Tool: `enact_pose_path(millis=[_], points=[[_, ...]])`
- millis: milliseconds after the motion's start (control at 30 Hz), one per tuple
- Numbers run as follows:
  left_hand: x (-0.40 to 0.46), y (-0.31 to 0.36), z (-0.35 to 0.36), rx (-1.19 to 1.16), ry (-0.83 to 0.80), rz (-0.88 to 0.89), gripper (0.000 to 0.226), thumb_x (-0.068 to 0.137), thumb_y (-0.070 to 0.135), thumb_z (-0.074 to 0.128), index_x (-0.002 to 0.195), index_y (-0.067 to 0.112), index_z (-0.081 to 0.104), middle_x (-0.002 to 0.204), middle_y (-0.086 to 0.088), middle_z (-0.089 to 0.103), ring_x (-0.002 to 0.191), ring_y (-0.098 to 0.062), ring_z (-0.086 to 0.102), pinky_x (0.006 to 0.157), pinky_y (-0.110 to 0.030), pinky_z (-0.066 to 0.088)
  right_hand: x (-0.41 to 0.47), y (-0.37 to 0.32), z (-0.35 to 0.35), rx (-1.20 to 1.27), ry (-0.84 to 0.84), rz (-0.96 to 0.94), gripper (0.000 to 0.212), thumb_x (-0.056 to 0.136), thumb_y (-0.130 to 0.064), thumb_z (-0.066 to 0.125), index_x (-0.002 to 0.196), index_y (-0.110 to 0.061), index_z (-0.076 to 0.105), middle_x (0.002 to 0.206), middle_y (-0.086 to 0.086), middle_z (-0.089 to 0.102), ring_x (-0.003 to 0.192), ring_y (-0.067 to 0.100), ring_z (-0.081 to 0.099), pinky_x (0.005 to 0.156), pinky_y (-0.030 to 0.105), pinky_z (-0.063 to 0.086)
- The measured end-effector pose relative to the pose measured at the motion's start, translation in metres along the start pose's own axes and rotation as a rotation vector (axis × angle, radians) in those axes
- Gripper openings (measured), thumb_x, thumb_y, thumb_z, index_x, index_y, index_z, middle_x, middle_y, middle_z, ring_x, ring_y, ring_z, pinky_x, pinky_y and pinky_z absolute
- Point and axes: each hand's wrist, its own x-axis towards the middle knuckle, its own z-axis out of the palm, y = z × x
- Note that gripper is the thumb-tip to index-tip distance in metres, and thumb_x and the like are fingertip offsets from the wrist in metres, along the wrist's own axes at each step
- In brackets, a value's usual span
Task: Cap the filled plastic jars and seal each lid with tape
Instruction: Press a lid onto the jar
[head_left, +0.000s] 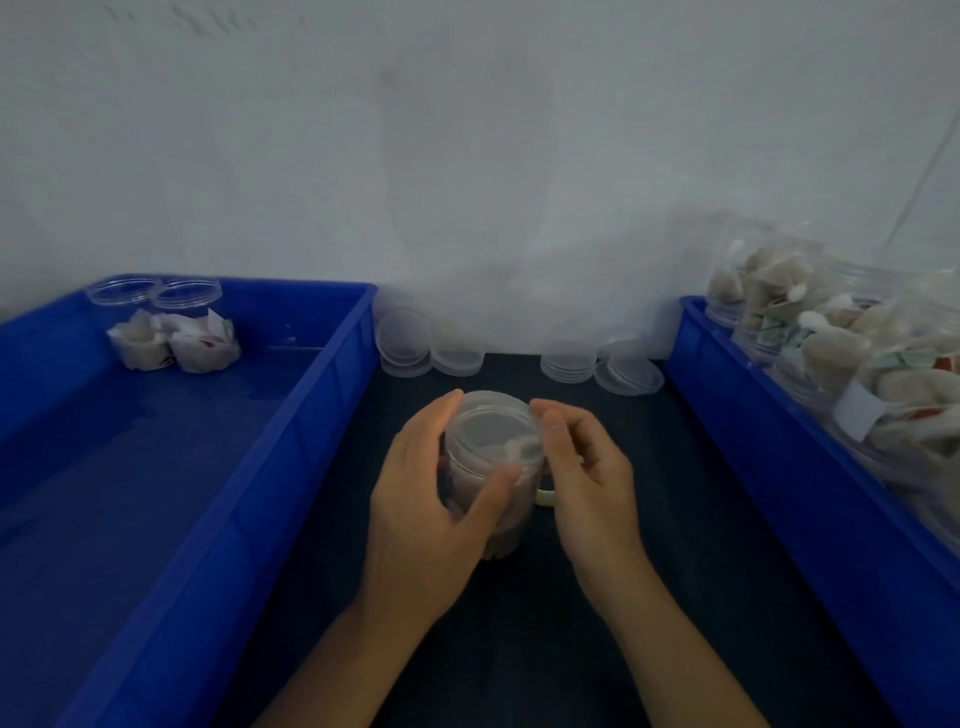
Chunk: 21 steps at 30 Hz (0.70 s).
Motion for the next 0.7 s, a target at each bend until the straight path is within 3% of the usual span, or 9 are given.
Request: enact_pose_path(millis=[100,233,367,500,600,700], points=[[-0.002,-0.001,0.002,0.013,0.005,0.023,0.062,0.098,0.053,0.066,0.15,0.022,0.051,0.148,0.009,0.058,0.138,-0.006,0.055,0.109,-0.022,0.048,-0.001,0.002,-0.001,0.023,-0.044,-0.003,0.031,0.104,-0.052,0.052,0.116,-0.034,0.073,0.116,-0.014,0.074,0.108,0.005,0.071,0.083,0.017,0.057],[-0.003,-0.004,0.003,-0.067,-0.007,-0.041,0.056,0.099,0.05,0.064,0.147,0.022,0.056,0.145,0.013,0.06,0.135,-0.007,0.057,0.107,-0.026,0.051,-0.003,0.005,-0.007,0.014,-0.144,-0.054,0.029,0.105,-0.039,0.053,0.127,-0.032,0.069,0.122,-0.012,0.072,0.113,0.007,0.069,0.088,0.017,0.054],[-0.004,-0.01,0.001,-0.144,-0.059,-0.107,0.057,0.101,0.05,0.06,0.15,0.023,0.053,0.144,0.015,0.061,0.134,-0.007,0.059,0.106,-0.032,0.054,-0.006,0.007,-0.01,-0.11,-0.191,-0.142,0.032,0.099,-0.049,0.059,0.129,-0.038,0.063,0.127,-0.013,0.069,0.116,0.015,0.067,0.09,0.033,0.06],[-0.006,-0.016,-0.001,-0.189,-0.144,-0.152,0.064,0.103,0.054,0.053,0.16,0.027,0.043,0.151,0.012,0.056,0.14,-0.009,0.055,0.111,-0.043,0.052,-0.008,0.009,-0.013,-0.226,-0.199,-0.271,0.032,0.102,-0.043,0.058,0.132,-0.03,0.059,0.131,-0.013,0.063,0.121,0.017,0.064,0.092,0.028,0.056],[-0.007,-0.015,0.001,-0.262,-0.179,-0.19,0.069,0.102,0.064,0.052,0.163,0.038,0.034,0.155,0.02,0.051,0.144,-0.005,0.049,0.115,-0.039,0.047,-0.009,0.009,-0.011,-0.224,-0.207,-0.266,0.032,0.102,-0.045,0.059,0.132,-0.035,0.057,0.133,-0.017,0.061,0.122,0.012,0.063,0.09,0.018,0.054],[-0.007,-0.017,0.002,-0.366,-0.227,-0.249,0.08,0.097,0.071,0.058,0.164,0.049,0.022,0.156,0.03,0.046,0.145,0.003,0.045,0.114,-0.025,0.042,-0.01,0.008,-0.013,-0.195,-0.234,-0.241,0.035,0.101,-0.044,0.062,0.135,-0.038,0.056,0.14,-0.016,0.061,0.125,0.012,0.062,0.09,0.016,0.054]])
